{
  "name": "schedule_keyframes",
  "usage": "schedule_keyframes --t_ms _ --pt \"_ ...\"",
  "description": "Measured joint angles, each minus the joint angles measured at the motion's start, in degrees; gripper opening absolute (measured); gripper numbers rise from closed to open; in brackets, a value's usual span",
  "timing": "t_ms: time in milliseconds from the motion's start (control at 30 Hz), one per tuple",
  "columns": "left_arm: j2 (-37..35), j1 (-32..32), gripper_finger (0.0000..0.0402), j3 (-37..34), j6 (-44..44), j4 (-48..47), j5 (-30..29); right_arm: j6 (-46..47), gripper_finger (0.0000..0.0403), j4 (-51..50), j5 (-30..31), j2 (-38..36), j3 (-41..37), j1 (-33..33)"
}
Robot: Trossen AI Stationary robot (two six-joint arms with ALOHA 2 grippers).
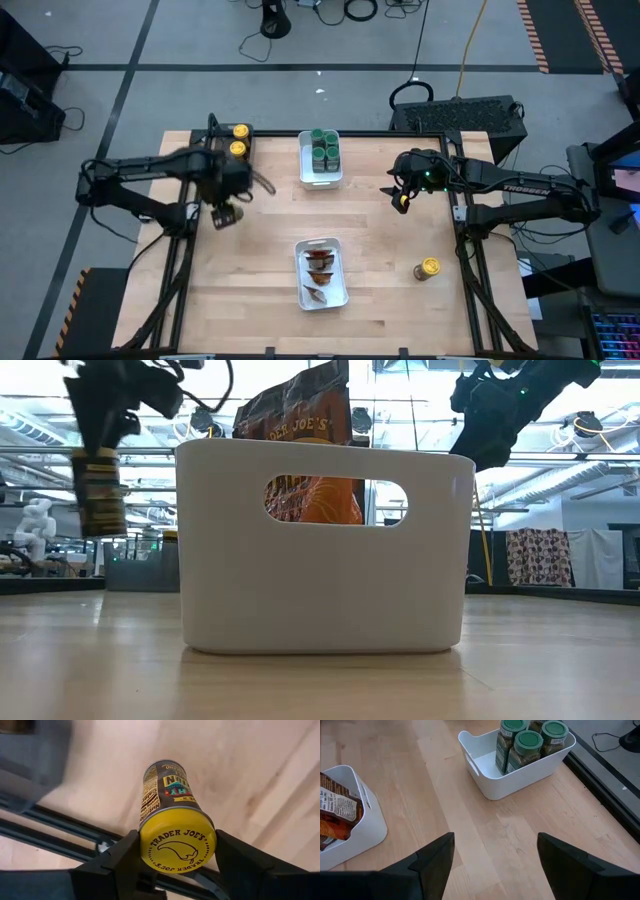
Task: Sort spices by type
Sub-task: Put the left yellow spice bottle into the transparent black bin
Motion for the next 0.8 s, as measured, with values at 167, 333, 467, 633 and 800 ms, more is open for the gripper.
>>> schedule_keyframes --t_ms 167,333,467,633,800 --pt "0.15 11.72 0.0226 3.76 4.98 0.06 -0.53 -0.08 0.0267 -0.01 0.00 0.00 0.00 0.00" --pt "0.61 21.26 0.0226 7.97 9.13 0.13 -3.82 -0.10 0.0267 -0.01 0.00 0.00 0.00 0.01" --pt "0.54 28.35 0.0226 10.41 11.79 0.08 -6.68 -0.36 0.0267 -0.01 0.00 0.00 0.00 0.01" --pt "0.78 36.32 0.0226 12.56 13.68 0.08 -9.50 -1.18 0.0267 -0.01 0.00 0.00 0.00 -0.01" --pt "3.62 43.30 0.0226 12.83 15.53 0.17 -10.56 -1.41 0.0267 -0.01 0.00 0.00 0.00 0.01"
